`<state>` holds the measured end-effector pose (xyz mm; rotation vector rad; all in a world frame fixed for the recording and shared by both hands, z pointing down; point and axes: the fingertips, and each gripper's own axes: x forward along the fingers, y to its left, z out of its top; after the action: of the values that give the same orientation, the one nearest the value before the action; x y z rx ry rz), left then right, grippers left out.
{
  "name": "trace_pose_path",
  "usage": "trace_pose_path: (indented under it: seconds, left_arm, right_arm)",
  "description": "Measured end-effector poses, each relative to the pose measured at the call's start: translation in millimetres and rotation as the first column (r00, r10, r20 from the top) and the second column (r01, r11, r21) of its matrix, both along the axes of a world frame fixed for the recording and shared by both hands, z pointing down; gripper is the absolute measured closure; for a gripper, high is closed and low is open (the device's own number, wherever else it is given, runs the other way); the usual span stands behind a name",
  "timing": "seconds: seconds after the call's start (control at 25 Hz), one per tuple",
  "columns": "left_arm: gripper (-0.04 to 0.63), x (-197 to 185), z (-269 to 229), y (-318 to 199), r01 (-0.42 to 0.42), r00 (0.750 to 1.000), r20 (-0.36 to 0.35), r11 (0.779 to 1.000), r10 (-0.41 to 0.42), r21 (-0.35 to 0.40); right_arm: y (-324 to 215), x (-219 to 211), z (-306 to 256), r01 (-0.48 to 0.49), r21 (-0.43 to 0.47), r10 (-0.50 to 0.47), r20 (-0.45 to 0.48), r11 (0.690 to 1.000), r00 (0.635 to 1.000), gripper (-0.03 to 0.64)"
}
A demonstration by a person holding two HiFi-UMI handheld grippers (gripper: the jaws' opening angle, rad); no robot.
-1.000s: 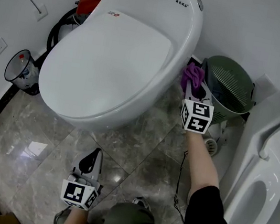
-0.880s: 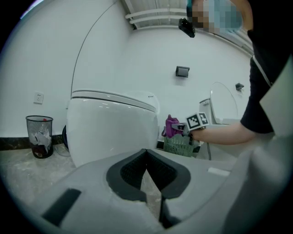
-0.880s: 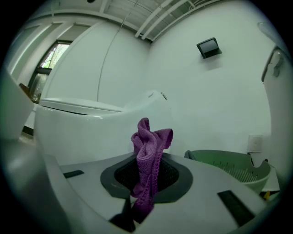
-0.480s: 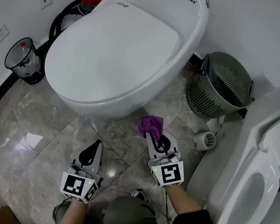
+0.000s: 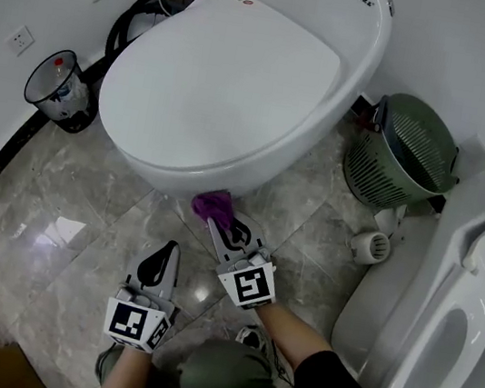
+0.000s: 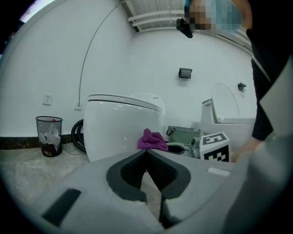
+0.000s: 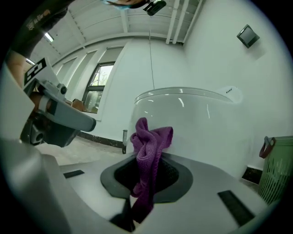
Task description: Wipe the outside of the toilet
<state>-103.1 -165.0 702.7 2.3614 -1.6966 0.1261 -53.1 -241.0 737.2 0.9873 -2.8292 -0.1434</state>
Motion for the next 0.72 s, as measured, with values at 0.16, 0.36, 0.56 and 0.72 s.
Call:
trace_pose_path:
  seconds: [0.16, 0.36, 0.56, 0.72]
  left_arm:
    - [0.594, 4, 4, -3, -0.004, 1.000, 0.005, 1.000, 0.004, -0.005]
    - [0.594, 23, 8, -14, -0.041, 0.999, -0.004, 0.999, 0.041, -0.015]
    - [0.594, 41, 11, -23, -0.070, 0.998, 0.000, 0.997, 0.070, -0.022]
    - [0.594, 50, 17, -29, -0.078, 0.997, 0.004, 0.996, 0.078, -0.032]
  right_arm:
    - [-9, 6, 1, -0.002, 0.015, 0.002, 0.002, 1.000, 1.000, 0.552]
    - [-34, 47, 3, -0.080, -0.014, 0.080, 0.001, 0.997, 0.997, 0.552]
    - [-76, 98, 7, -0.156, -0.004, 0.156, -0.026, 0.988, 0.987, 0.551]
    - [-107, 127, 7, -0.186, -0.007, 0.185, -0.019, 0.983, 0.982, 0.545]
